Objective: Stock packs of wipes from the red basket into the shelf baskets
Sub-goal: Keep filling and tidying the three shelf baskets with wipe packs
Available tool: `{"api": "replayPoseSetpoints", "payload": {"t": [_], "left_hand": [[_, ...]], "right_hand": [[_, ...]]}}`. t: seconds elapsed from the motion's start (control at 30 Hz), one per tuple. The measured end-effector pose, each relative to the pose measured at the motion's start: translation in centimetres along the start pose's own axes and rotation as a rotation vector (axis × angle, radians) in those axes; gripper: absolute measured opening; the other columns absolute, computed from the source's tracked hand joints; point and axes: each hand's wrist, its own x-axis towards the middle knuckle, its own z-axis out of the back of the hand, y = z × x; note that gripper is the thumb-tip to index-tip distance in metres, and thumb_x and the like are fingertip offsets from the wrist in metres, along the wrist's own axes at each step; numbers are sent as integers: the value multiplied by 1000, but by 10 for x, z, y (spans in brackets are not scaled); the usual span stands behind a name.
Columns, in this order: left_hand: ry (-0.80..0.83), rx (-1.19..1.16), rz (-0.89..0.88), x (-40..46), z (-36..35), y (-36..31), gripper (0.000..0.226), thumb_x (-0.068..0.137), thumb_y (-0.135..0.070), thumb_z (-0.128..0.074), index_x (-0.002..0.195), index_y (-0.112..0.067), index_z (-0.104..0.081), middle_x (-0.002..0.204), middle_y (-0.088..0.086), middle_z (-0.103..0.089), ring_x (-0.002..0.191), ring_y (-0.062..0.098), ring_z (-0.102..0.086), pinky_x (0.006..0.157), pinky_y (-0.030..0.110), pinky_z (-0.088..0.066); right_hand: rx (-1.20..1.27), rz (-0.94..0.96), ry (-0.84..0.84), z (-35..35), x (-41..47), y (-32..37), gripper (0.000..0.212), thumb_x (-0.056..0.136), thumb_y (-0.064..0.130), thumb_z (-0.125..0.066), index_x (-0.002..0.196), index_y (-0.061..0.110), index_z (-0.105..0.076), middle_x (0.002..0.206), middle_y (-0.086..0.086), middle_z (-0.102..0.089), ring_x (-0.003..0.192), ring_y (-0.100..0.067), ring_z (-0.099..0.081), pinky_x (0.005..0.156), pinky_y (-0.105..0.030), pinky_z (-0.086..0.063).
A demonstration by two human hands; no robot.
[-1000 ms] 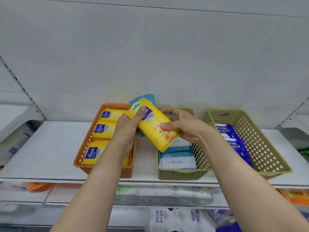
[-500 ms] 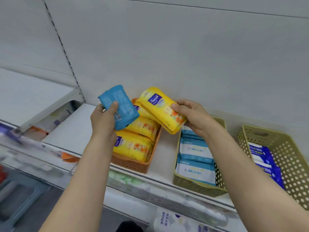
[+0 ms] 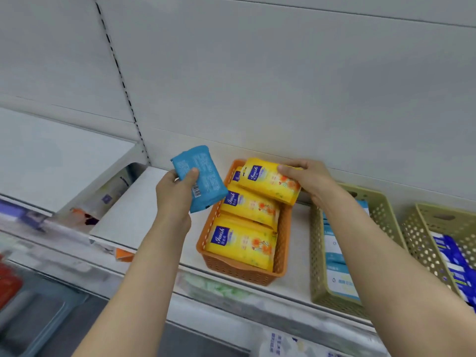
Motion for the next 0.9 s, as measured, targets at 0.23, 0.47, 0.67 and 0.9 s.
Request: {"api": "replayPoseSetpoints", "payload": {"t": [0.23,0.47,0.67,0.9], "left_hand": [[87,60,40,36,1,1,22,95,-22,-65,115,-21,-58,109,-1,-67,98,17,-68,83,39,-59],[179,94,64,58,-12,0,24,95,-22,-66,117,-18,-59,113,3,-68,101,20,-68,86,44,-58],[199,102,76,68,-15,3,23,95,-23,-65,117,-18,-59,110,1,-68,98,18,-67,83,41,-59],[228,102,72,69,-18,5,19,96,-22,-64,114,-19,-59,101,-5,-67,94,14,-67,70,31,-57]], "right_hand": [[-17,-72,-131,-35,34,-6,36,71,26,-89,98,11,-70,93,-7,-73,73,-16,-66,71,-34,-58],[-419,107,-393,-68,40,-25,38,76,41,-82,102,22,-61,112,1,-57,105,-17,-56,88,-31,-45],[-502,116,-374,-66,45,-31,26,76,39,-82,98,26,-74,111,0,-64,112,-18,-56,96,-34,-47],[-478,165,-329,-59,41,-29,26,81,35,-80,102,20,-77,102,6,-71,99,-13,-61,84,-30,-48]]}}
